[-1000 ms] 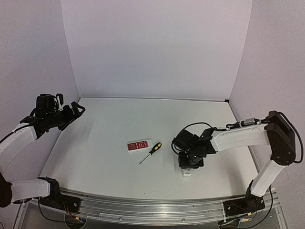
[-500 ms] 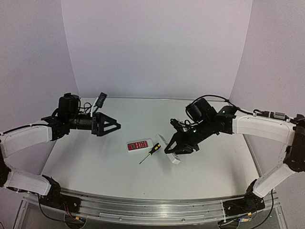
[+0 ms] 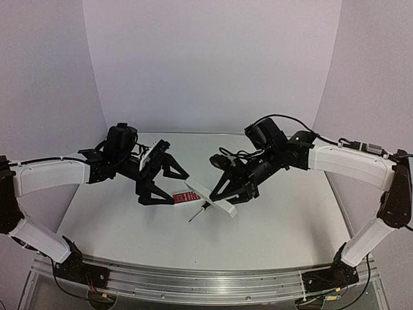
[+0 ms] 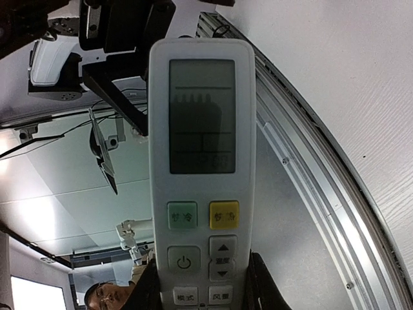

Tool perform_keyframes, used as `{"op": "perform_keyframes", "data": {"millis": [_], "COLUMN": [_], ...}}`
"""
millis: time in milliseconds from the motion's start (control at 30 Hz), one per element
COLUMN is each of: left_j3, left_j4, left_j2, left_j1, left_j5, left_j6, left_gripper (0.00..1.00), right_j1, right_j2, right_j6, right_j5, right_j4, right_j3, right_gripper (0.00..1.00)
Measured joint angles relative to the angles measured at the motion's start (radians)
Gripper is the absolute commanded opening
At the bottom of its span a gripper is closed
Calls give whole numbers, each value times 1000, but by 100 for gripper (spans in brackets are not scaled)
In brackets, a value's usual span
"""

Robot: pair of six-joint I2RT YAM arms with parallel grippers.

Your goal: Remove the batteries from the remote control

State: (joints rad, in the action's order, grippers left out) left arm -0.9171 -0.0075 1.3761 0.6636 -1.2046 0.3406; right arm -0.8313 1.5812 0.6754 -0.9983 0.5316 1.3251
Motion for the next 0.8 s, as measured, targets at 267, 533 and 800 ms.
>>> {"op": "perform_keyframes", "data": {"millis": [267,533,800], "left_j3": [-93,-130,-142], "left_j4": [-50,-92,-57], "left_j2": [70,119,116], "left_j1": [41,56,55], "left_j5": [-52,-104,-157], "left_j6": [147,231,263], "left_gripper": [76,25,0], "right_j1": [-14,-26,-21], "right_j2": [48,67,68], "right_j6": [45,92,143], "right_j5": [-64,-97,-152], "right_j4": [-21,-54,-52], "right_j3": [47,63,93], "right_gripper": [0,0,65]}}
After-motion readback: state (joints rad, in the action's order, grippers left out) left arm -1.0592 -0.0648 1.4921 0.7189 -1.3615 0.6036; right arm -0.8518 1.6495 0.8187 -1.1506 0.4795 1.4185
